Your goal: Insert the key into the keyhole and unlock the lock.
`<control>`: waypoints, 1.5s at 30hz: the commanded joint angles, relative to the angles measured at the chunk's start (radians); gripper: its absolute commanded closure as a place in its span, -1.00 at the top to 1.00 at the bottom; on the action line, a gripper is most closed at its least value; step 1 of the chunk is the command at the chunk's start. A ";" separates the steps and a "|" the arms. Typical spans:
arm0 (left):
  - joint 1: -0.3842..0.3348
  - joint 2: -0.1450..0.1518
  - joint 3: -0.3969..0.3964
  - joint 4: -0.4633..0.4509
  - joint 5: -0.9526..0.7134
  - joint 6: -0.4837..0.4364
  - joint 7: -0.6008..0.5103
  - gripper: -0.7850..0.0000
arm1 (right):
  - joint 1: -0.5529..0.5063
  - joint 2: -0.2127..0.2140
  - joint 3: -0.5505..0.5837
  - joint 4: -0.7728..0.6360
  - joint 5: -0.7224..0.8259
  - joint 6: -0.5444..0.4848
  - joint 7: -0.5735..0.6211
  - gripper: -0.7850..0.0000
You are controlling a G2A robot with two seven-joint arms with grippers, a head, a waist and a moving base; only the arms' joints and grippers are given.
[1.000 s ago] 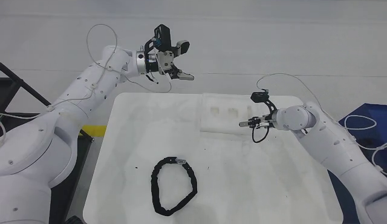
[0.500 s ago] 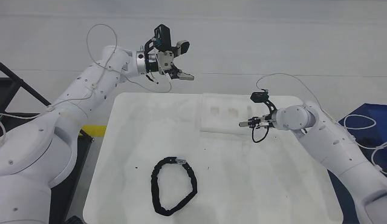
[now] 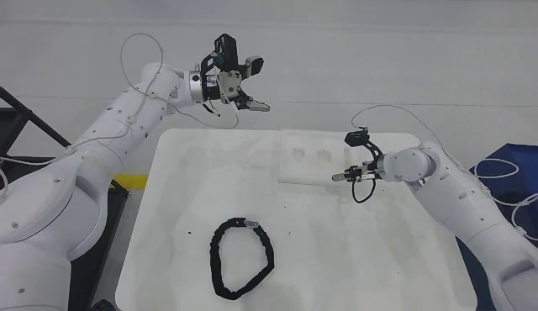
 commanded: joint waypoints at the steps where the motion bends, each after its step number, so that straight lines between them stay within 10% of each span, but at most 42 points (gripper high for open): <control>1: 0.000 0.000 0.000 0.000 0.000 0.000 0.000 1.00 | 0.010 -0.007 -0.005 0.019 -0.003 -0.022 0.007 1.00; 9: 0.000 0.000 0.000 0.000 0.000 0.000 0.000 1.00 | 0.053 -0.045 -0.029 0.099 -0.016 -0.088 0.019 1.00; 11: 0.000 0.000 0.000 0.000 0.000 0.000 0.000 1.00 | 0.061 -0.053 -0.033 0.120 -0.018 -0.095 0.019 0.78; 13: 0.000 0.000 0.000 0.000 0.000 0.000 0.000 1.00 | 0.068 -0.061 -0.037 0.140 -0.019 -0.100 0.024 0.05; 45: 0.000 0.000 0.000 0.000 0.000 0.000 0.000 1.00 | 0.094 -0.129 -0.047 0.245 -0.152 0.009 0.009 -0.42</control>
